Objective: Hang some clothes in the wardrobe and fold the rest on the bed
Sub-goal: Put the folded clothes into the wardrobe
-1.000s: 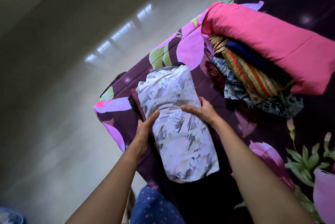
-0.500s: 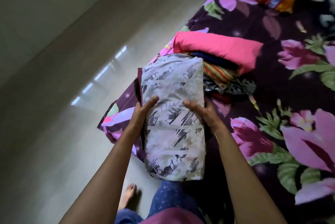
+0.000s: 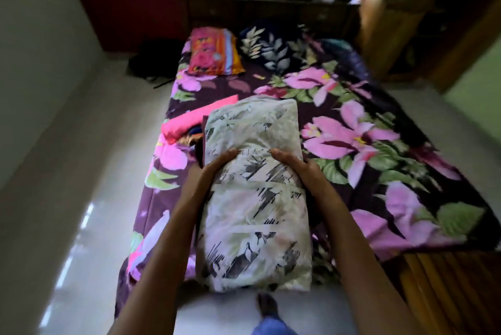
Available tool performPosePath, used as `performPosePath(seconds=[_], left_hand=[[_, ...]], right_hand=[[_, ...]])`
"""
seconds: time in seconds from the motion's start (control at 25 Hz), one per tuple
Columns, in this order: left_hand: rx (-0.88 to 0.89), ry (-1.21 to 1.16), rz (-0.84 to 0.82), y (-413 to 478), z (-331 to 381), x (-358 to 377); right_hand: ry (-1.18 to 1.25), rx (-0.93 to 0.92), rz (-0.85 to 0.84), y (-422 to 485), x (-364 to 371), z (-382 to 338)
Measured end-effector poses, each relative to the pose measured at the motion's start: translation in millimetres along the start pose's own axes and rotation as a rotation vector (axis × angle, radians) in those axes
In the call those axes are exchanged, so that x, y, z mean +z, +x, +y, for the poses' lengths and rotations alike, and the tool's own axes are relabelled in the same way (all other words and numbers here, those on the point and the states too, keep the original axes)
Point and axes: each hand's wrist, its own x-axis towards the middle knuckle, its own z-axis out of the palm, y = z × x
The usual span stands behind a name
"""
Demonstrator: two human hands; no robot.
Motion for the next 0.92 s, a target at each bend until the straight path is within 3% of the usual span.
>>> performPosePath(seconds=[0.2, 0.36, 0.72, 0.92], left_hand=[[-0.106, 0.085, -0.171, -18.1, 8.9, 88.8], [-0.118, 0.137, -0.360, -52.8, 17.8, 202.5], [-0.072, 0.108, -0.937, -235.2, -8.3, 505.5], [-0.082, 0.177, -1.116, -327.7, -24.5, 650.2]], right_hand=[[0.136, -0.010, 0.230, -106.7, -79.7, -24.5], [0.197, -0.041, 0.409, -189.8, -172.6, -25.0], [0.216, -0.168, 0.814, -442.9, -405.2, 2.0], [0.269, -0.184, 0.973, -563.1, -508.5, 13.5]])
